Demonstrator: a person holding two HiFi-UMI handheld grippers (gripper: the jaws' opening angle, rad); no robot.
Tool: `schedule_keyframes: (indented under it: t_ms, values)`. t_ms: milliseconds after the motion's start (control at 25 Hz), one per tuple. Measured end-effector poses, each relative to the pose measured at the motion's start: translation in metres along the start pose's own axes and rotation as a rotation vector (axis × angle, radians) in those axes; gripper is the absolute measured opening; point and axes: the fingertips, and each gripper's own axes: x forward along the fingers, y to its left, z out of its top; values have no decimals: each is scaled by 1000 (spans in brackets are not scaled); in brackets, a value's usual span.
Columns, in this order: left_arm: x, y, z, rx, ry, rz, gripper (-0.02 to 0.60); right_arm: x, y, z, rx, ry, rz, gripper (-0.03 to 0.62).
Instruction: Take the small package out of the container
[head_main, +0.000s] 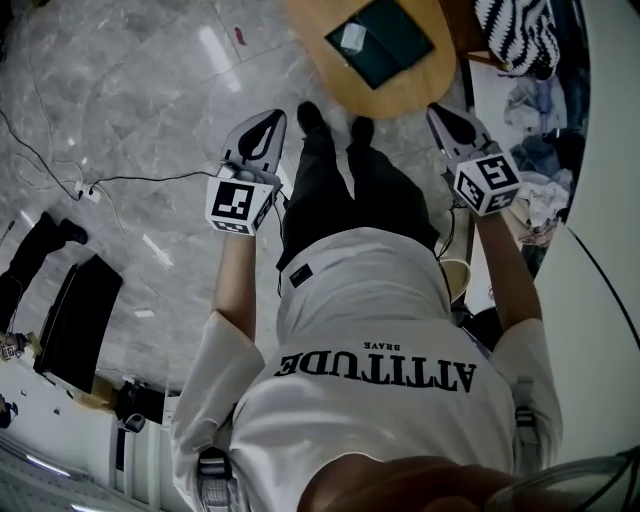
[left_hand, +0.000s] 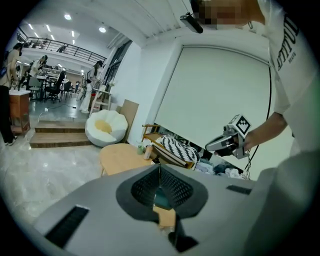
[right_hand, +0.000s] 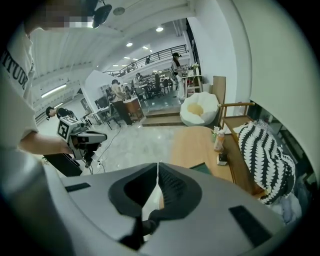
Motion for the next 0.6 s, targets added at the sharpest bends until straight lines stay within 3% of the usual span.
schedule_keyframes:
  t_ms: [600]
  values:
    - [64, 34, -39, -67, 31, 95, 23, 110, -59, -39, -14, 132, 80, 23]
